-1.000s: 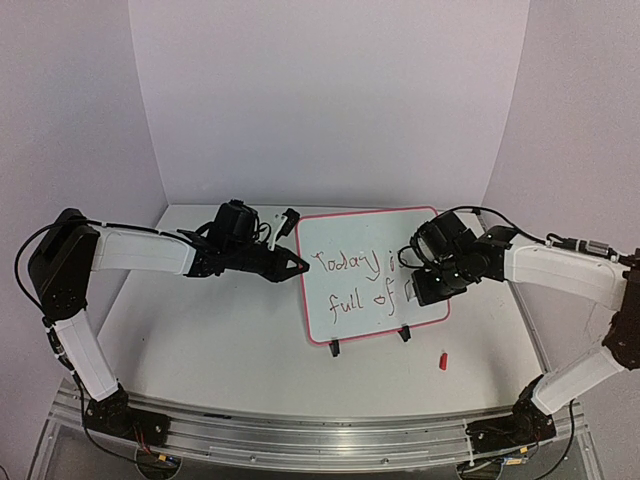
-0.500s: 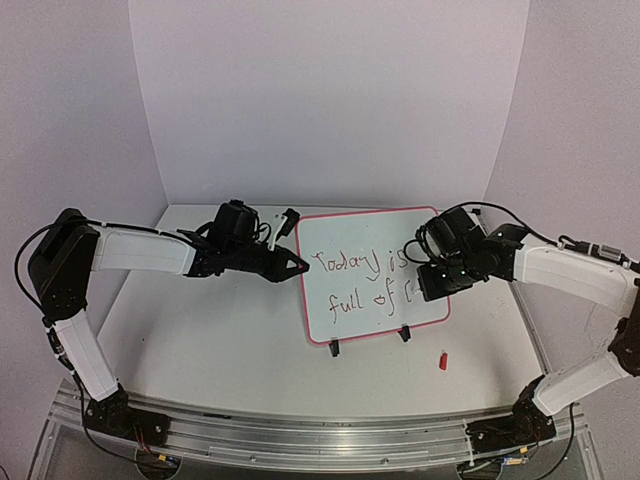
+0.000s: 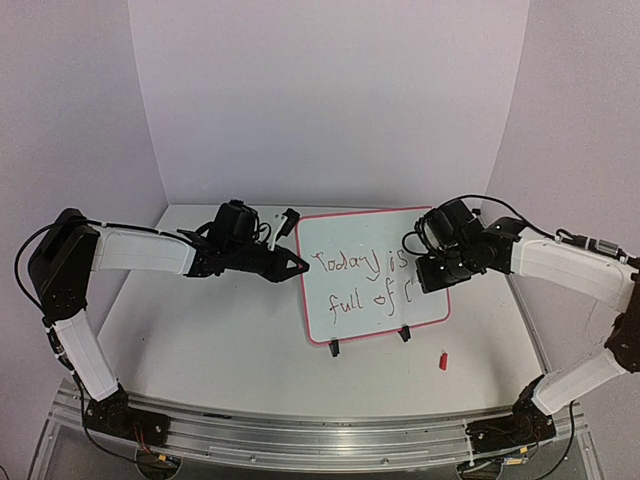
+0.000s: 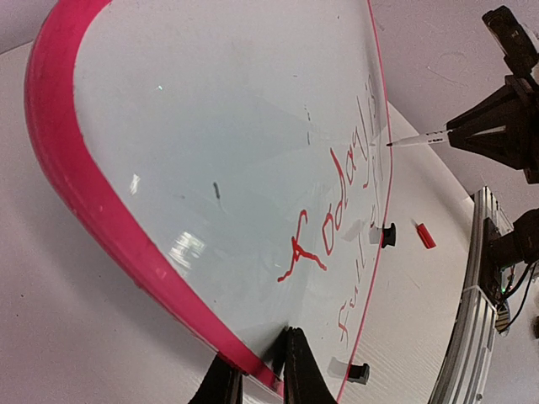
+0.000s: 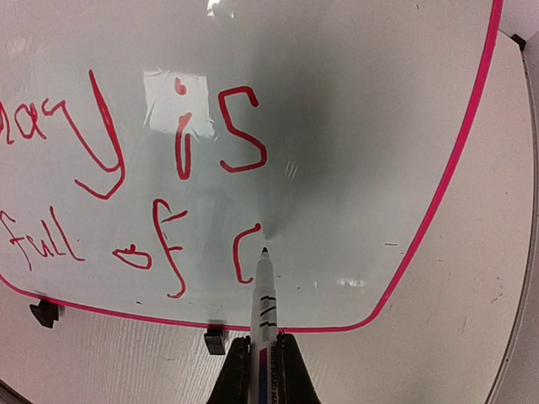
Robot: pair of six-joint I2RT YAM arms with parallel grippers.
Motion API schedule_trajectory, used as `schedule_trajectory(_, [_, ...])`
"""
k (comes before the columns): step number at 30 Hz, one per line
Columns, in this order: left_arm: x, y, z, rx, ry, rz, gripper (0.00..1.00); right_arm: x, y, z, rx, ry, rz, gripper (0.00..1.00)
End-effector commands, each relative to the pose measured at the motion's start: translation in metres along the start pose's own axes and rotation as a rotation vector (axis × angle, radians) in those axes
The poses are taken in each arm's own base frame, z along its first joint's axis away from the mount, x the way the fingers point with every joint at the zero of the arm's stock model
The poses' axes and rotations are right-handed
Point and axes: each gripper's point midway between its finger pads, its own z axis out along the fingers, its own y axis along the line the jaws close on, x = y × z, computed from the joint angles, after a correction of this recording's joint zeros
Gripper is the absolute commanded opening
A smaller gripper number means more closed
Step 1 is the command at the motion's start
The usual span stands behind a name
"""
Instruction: Write a sentence on the whiteboard
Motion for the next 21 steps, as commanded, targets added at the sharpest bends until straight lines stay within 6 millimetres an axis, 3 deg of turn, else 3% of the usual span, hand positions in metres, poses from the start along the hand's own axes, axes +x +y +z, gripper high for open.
schedule_trajectory(1, [0.048, 0.099, -0.006, -0.434, 0.151, 0.083, 0.00, -0.014, 0.002, 0.002, 0.003, -0.023, -0.003, 0.00])
schedule_trajectory(8, [0.048, 0.099, -0.006, -0.434, 0.154, 0.083, 0.00, -0.005, -0.003, 0.009, 0.023, 0.003, 0.001, 0.00])
schedule_trajectory(21, [0.047, 0.100, -0.006, -0.441, 0.156, 0.081, 0.00, 0.006, -0.002, -0.004, -0.023, -0.004, 0.032, 0.00])
